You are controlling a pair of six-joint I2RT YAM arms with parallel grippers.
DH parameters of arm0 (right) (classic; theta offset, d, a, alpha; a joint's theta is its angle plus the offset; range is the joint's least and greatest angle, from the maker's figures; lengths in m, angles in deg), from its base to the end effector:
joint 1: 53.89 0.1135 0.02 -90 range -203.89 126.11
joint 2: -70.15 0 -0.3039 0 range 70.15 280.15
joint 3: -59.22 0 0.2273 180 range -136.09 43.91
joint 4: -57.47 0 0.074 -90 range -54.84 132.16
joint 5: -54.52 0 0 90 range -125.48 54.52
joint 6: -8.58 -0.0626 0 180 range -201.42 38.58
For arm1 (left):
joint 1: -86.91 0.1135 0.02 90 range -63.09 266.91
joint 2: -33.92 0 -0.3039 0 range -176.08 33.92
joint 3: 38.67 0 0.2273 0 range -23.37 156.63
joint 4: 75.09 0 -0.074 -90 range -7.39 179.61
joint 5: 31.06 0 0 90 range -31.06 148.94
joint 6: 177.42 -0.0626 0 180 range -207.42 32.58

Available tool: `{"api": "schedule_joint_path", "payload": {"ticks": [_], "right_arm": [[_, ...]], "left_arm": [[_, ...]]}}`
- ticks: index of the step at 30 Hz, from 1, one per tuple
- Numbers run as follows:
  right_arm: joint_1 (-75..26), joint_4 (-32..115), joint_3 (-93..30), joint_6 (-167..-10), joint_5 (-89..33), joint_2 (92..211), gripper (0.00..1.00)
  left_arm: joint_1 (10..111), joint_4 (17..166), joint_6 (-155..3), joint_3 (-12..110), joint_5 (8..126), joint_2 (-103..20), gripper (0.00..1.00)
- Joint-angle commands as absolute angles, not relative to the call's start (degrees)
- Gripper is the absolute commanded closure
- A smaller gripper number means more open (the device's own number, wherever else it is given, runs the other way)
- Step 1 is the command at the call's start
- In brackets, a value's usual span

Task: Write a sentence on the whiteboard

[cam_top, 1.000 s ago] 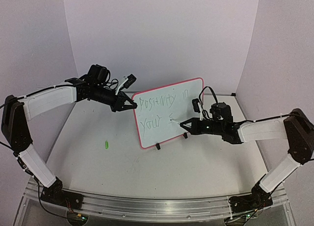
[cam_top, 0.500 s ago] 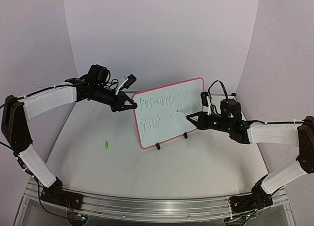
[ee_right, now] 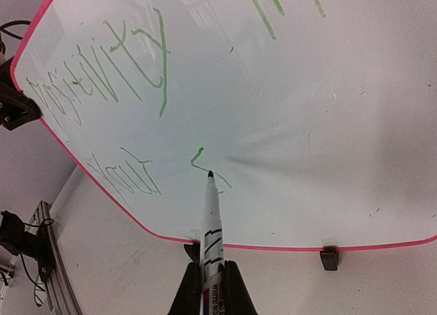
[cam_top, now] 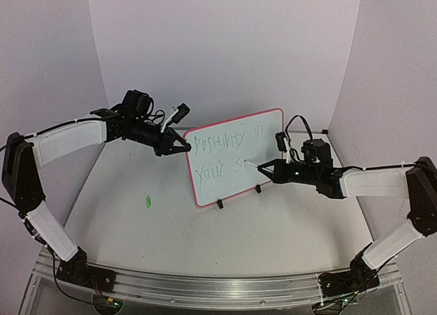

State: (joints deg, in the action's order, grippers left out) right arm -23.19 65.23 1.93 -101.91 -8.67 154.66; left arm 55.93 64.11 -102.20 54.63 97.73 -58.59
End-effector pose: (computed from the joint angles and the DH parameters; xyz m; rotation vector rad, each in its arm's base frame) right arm 0.2569 0.1854 0.2688 -0.5102 1.9486 1.0338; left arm 0.2839 -0.2162 0.3413 1.1946 1.8969 -0.9163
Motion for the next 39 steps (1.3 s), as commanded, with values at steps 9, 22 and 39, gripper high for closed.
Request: {"api": "schedule_joint_path", "payload": {"ticks": [9,22,39], "right_arm": [[-23.5,66.2,-1.6,-101.7,-11.9,156.5,1.00],[-23.7,66.0,-3.5,-101.3,-9.2,159.1,1.00],[-23.7,64.8,0.4,-102.3,-13.3,158.1,1.00]], "left_arm": [[55.1,58.8,-104.9,54.8,94.1,-59.1,1.00],[55.1,58.8,-104.9,54.8,94.1,-59.0,1.00],[55.1,58.8,-104.9,54.9,94.1,-59.1,1.00]]}}
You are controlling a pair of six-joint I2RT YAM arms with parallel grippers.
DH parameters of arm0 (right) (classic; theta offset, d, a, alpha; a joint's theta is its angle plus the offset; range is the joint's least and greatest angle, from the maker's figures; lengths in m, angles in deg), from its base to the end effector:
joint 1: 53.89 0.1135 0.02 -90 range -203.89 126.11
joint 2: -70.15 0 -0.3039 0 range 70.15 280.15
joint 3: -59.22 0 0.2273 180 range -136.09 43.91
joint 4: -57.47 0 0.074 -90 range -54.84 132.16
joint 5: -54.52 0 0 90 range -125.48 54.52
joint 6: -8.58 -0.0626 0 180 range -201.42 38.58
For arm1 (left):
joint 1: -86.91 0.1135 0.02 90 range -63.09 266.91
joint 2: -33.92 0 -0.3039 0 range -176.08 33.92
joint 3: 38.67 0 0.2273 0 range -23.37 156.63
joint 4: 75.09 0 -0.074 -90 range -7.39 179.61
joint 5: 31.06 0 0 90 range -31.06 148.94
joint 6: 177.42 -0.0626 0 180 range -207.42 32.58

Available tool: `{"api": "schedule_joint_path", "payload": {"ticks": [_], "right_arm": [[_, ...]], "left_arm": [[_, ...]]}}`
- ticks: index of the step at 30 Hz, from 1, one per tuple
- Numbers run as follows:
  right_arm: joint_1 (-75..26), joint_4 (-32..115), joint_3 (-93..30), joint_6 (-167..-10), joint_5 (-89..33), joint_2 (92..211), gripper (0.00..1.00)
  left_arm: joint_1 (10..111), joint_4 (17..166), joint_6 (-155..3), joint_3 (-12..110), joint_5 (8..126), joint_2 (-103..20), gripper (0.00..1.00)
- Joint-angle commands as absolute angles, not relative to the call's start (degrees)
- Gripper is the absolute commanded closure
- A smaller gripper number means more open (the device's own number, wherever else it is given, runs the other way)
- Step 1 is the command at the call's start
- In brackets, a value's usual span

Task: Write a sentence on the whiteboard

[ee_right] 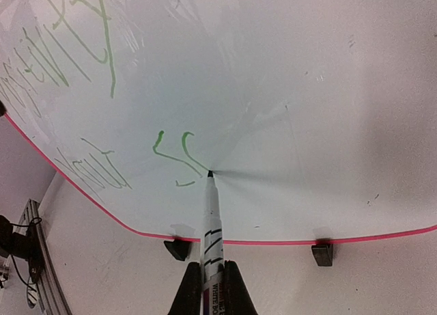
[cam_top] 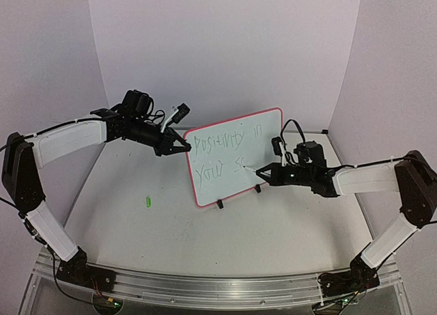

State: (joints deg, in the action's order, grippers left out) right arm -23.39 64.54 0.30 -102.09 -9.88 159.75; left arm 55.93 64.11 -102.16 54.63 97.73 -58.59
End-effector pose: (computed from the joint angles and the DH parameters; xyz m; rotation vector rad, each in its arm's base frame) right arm 0.2731 0.1923 0.2492 -0.4823 2.0291 1.0056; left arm 0.2839 -0.2162 0.3413 1.1940 1.8975 -0.9167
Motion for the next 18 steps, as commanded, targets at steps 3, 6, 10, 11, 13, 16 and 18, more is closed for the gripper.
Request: {"api": "schedule_joint_path", "payload": {"ticks": [3,6,10,11,13,16,18], "right_arm": [[-23.7,64.7,0.0,-102.1,-14.1,157.6,1.00],[-23.7,64.5,-0.8,-101.7,-14.4,157.2,1.00],[-23.7,64.3,-2.0,-101.3,-14.5,156.8,1.00],[-23.7,64.3,-2.2,-101.2,-14.4,156.6,1.00],[-23.7,64.1,-2.8,-101.0,-14.3,156.4,1.00],[-23.7,63.8,-3.3,-100.8,-14.1,156.1,1.00],[-23.7,63.6,-3.6,-100.7,-13.9,156.2,1.00]], "left_arm": [[55.1,58.8,-104.9,54.9,94.1,-59.0,1.00],[55.1,58.8,-104.9,54.9,94.2,-59.0,1.00],[55.1,58.8,-104.9,54.9,94.1,-59.0,1.00],[55.1,58.9,-105.0,54.9,94.1,-58.9,1.00],[55.1,58.8,-104.9,54.9,94.1,-58.8,1.00],[55.1,58.8,-105.0,54.9,94.1,-58.9,1.00],[55.1,58.8,-105.0,54.9,94.2,-58.9,1.00]]}}
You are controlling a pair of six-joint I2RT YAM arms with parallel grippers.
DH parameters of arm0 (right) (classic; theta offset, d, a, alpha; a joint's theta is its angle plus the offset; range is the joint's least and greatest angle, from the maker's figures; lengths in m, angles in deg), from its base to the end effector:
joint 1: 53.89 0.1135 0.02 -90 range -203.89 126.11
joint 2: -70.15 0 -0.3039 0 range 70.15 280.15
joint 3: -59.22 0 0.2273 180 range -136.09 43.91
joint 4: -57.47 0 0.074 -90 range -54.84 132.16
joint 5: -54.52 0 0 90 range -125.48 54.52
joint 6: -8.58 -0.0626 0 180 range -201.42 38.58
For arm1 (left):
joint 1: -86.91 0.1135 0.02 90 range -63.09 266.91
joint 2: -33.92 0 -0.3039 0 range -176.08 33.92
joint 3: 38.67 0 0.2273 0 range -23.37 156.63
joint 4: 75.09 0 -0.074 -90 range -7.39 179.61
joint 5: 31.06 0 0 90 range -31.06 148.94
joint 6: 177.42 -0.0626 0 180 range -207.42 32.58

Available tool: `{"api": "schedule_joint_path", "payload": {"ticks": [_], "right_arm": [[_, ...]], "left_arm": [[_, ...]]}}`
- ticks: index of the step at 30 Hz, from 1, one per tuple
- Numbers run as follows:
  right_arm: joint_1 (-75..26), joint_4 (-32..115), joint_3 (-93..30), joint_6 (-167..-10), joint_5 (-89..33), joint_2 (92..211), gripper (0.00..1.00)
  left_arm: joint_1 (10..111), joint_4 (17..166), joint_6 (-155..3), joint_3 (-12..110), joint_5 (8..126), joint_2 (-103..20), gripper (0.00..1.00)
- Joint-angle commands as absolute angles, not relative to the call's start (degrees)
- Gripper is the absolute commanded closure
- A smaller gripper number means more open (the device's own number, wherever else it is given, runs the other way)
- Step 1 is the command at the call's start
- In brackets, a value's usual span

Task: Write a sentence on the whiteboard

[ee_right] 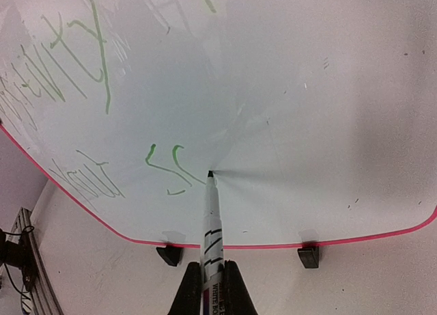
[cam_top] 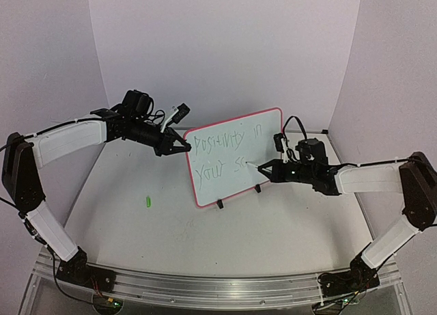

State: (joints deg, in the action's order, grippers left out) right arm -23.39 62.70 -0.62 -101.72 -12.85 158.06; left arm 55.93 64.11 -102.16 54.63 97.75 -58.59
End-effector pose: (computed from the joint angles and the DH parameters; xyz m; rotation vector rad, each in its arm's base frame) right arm 0.2729 0.1887 0.2591 -0.4530 2.0155 0.9533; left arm 0.2838 -0.2162 0.3413 1.1941 1.8973 -0.9171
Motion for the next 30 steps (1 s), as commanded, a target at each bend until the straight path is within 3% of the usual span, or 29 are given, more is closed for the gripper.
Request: {"api": "schedule_joint_path", "payload": {"ticks": [1,22,30], "right_arm": [[-23.7,63.5,-3.7,-100.6,-13.6,156.3,1.00],[-23.7,63.4,-5.1,-100.4,-10.1,157.8,1.00],[-23.7,61.8,-2.6,-100.4,-11.7,152.8,1.00]], "left_arm": [[55.1,58.8,-104.9,54.9,94.1,-58.8,1.00],[55.1,58.8,-104.9,54.9,94.2,-58.9,1.00],[55.1,58.8,-104.9,54.9,94.0,-58.9,1.00]]}}
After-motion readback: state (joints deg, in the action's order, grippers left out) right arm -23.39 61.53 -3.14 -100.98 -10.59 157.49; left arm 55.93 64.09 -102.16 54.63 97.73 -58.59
